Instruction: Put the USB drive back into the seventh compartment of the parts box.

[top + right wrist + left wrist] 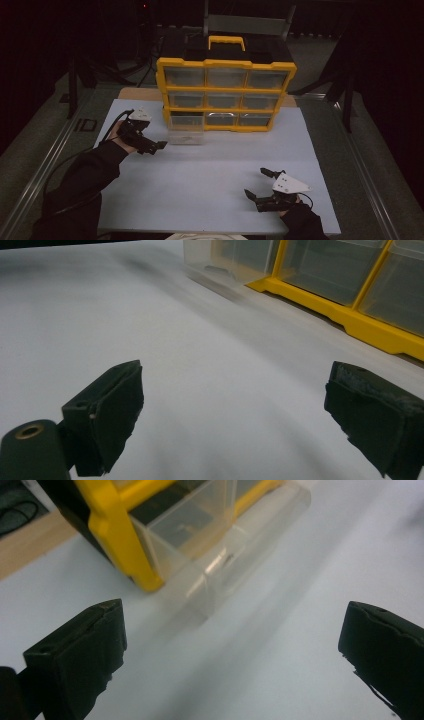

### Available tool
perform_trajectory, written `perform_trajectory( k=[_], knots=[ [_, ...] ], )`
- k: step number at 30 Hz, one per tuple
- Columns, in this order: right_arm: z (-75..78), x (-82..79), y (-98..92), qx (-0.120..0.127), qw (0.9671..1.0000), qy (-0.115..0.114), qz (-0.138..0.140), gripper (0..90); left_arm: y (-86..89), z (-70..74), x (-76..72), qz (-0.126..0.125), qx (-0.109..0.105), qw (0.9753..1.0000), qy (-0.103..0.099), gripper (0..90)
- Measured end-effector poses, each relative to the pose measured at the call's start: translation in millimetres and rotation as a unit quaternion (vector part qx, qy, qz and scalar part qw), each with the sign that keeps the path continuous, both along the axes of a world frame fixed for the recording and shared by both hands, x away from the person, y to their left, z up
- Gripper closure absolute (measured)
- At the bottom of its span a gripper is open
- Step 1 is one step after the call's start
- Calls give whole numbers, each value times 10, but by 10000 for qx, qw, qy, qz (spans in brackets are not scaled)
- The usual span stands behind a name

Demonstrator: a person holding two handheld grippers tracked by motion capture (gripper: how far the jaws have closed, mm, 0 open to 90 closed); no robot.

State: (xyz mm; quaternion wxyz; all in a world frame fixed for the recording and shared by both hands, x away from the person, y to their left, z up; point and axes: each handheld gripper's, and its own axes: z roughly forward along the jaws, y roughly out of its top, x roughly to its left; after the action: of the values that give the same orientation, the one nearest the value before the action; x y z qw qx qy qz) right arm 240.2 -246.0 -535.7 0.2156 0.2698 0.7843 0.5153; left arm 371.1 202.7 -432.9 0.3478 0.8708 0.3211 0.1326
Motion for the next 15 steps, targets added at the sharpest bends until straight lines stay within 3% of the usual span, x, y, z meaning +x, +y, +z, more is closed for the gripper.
perform_trajectory(
  k=[15],
  knots=[
    [0,-1,2,-28,10000,-1,-1,89,194,-261,-274,7,-57,10000,23,0]
  ],
)
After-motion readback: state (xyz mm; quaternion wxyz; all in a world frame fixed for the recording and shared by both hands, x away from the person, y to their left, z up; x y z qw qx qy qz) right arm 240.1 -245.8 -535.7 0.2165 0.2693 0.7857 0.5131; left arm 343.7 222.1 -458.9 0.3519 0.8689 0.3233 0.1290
